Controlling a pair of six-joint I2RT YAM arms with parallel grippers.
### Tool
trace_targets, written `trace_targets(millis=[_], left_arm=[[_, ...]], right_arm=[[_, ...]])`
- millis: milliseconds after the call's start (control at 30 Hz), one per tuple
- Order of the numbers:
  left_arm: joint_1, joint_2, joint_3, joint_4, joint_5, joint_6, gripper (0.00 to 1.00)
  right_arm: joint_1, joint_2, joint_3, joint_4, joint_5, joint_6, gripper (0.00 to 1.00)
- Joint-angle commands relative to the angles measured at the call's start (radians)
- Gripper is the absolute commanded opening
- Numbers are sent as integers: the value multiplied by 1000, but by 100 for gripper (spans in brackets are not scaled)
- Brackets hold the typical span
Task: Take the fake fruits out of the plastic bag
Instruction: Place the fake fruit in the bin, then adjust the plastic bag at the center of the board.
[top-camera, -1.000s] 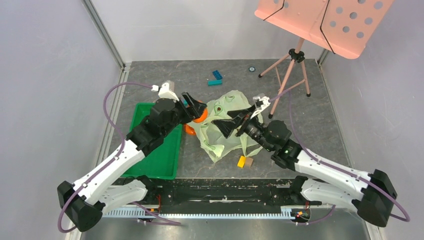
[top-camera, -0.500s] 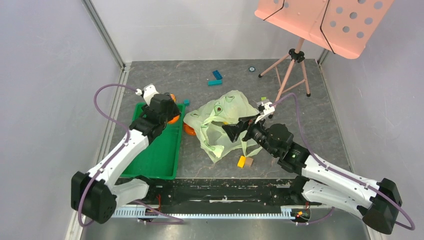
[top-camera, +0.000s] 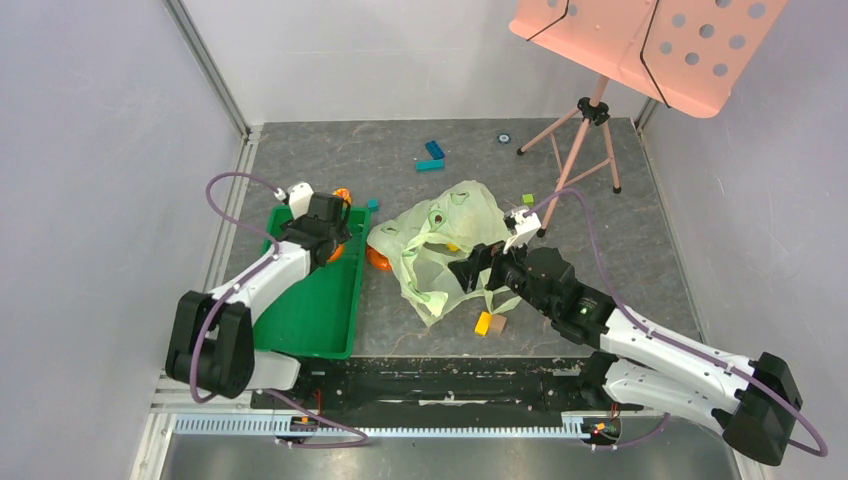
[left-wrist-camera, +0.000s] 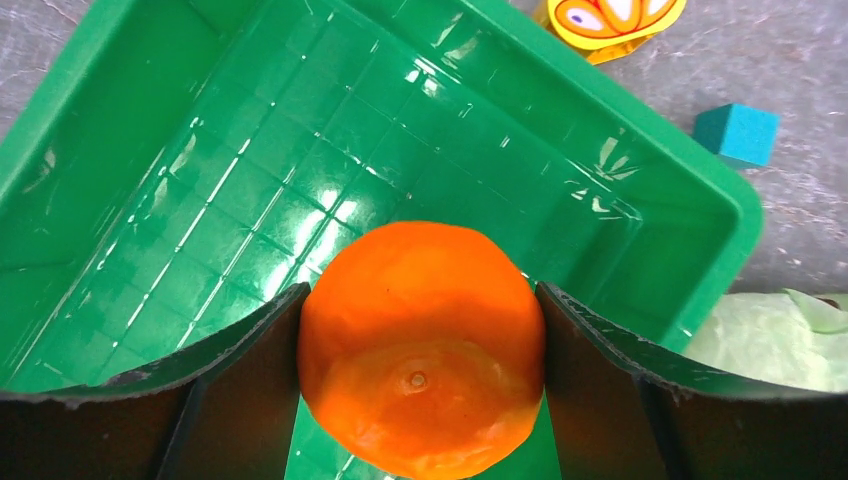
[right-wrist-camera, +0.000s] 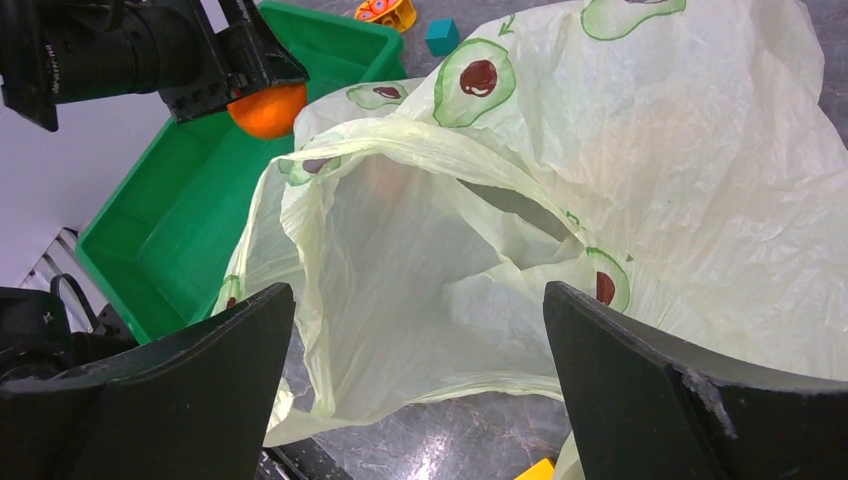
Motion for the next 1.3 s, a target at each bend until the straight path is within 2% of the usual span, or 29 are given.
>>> trace_targets(millis=[0,300,567,833,900,1000,1033,1100,1267], left_arm=[[7,81,5,95,5,38,72],[11,206,43,114,55,62,79],[13,196,59,83,57,80,100],[13,79,93,-13,79,90,100],[13,21,104,-38,94,96,100],[10,-76,125,-75,132,99,100],[6,-109,134,-81,154,99,100],[-13,-167,154,-91,183,99,100],[-164,-226,252,-127,177,112,100]], right_arm=[[-1,3,4,-1,13,-8,98],[-1,-13,-8,-13,22,-15,98],[-1,-4,18,-53,35,-43,98],[-2,-28,30,-127,85,-15,98],[-3,-28,23,-135,87,-9,91],[-3,-18,6,-112,72,-10,75],[-3,-8,2,-102,64,-9,76],[-3,20,-6,-64,42,-13,69],[-3,124,-28,66,-8,-21,57]])
